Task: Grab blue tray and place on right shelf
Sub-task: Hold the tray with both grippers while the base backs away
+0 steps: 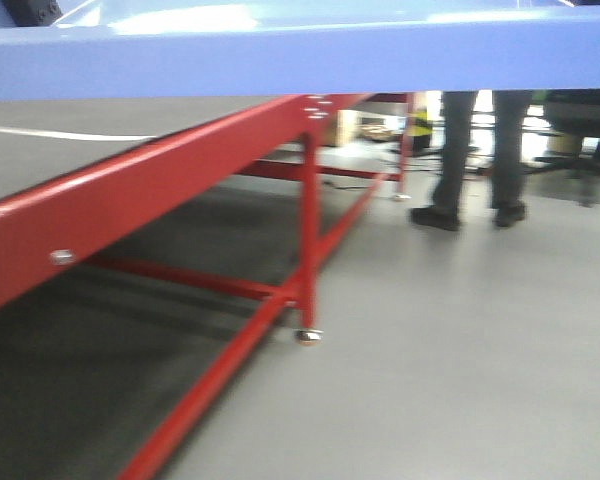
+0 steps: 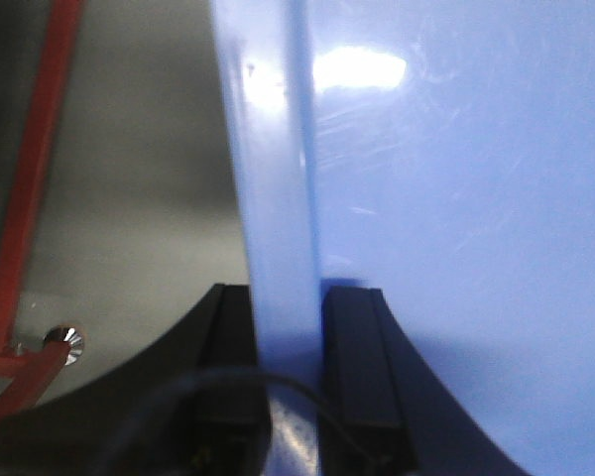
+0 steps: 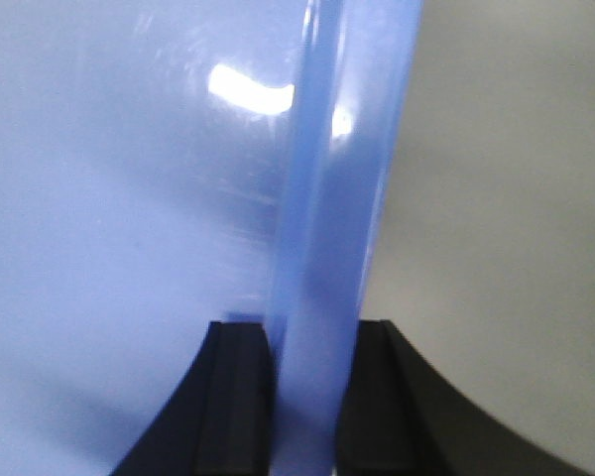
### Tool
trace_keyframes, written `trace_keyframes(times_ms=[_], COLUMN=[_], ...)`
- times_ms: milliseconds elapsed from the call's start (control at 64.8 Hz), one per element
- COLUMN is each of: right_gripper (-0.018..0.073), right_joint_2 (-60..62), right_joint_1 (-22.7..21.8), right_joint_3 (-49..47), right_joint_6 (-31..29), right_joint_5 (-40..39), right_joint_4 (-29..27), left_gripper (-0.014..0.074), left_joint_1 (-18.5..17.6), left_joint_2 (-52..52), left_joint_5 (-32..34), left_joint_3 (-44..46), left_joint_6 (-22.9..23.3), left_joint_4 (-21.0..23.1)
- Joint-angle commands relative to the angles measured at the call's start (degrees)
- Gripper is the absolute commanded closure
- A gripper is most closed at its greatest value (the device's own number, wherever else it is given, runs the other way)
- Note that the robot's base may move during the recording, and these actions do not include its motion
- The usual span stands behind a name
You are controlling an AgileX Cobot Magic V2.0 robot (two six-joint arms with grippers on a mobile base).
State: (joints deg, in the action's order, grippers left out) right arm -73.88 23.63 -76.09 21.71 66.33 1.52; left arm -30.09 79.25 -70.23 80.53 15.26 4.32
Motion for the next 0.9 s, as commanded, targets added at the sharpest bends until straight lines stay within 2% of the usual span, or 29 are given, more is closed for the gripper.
trace_keyframes(times_ms=[0,880], right_gripper=[0.0503,0.0503], right_joint_2=[1.9,1.9], right_joint_1=[-0.1,-0.1], right_joint_3=[-1.7,-1.7], right_joint_6=[-1.4,-1.4], right_joint_5=[-2.9,-2.9], right_joint_4=[2.1,2.1], left_gripper=[0.0645,0.0645], left_joint_1=[-0.7,-0.7], left_joint_2=[-2.0,-2.0], left_joint_5=[-6.5,-6.5], left_joint_3=[1.4,1.4], left_joint_6=[-1.8,-1.8], left_joint_4=[-1.0,-1.0])
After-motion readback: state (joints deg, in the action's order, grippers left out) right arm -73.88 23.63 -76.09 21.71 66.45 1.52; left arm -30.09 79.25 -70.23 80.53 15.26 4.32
